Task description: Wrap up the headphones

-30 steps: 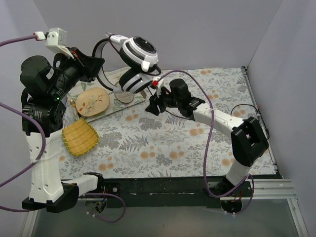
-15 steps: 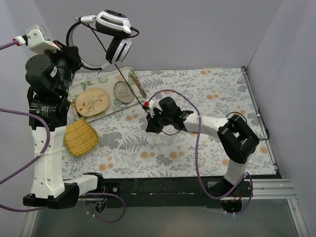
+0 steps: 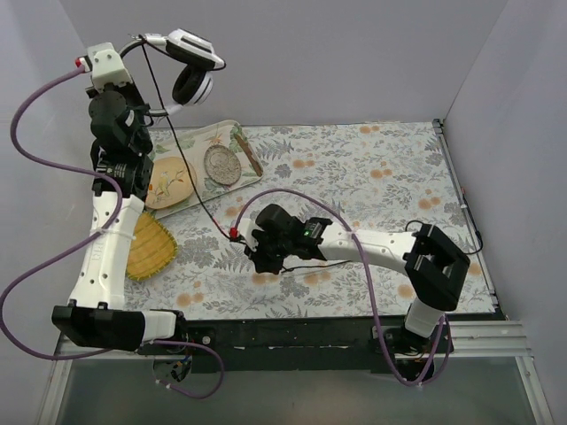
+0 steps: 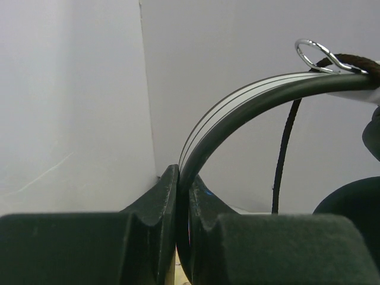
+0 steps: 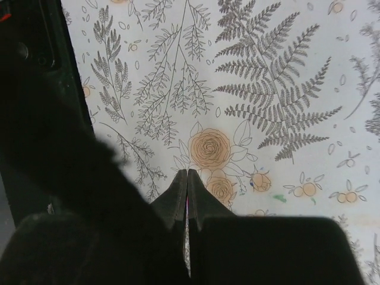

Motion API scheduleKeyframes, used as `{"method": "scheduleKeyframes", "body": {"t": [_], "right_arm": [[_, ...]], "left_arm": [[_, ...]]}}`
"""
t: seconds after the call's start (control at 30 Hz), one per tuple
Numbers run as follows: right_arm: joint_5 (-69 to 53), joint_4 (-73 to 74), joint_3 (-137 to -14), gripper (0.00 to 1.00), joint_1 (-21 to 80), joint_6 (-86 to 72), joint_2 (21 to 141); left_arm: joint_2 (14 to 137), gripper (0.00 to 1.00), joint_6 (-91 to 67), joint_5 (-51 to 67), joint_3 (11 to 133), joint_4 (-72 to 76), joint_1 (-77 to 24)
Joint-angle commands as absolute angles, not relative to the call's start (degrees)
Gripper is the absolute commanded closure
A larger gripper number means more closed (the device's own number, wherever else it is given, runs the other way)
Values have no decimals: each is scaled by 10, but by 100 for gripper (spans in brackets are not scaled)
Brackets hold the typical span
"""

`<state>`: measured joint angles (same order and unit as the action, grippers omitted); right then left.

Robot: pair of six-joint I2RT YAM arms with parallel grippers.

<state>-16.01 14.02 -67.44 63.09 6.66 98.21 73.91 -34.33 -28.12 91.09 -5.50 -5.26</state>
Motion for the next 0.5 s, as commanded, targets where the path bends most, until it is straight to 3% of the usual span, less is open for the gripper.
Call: {"method": "scheduleKeyframes", "body": {"t": [0.0,0.33,0.47], "right_arm": [[-95,226,-754,99,657,91,919],[195,328,-952,99,631,139,824],[173,323,-1027,99,570,147,812]], "left_arm": [[715,100,-214,-311,830,130,-48],[675,100,-60,-159,633,76,-51],[649,100,-18,-147,578,50,-63]]}}
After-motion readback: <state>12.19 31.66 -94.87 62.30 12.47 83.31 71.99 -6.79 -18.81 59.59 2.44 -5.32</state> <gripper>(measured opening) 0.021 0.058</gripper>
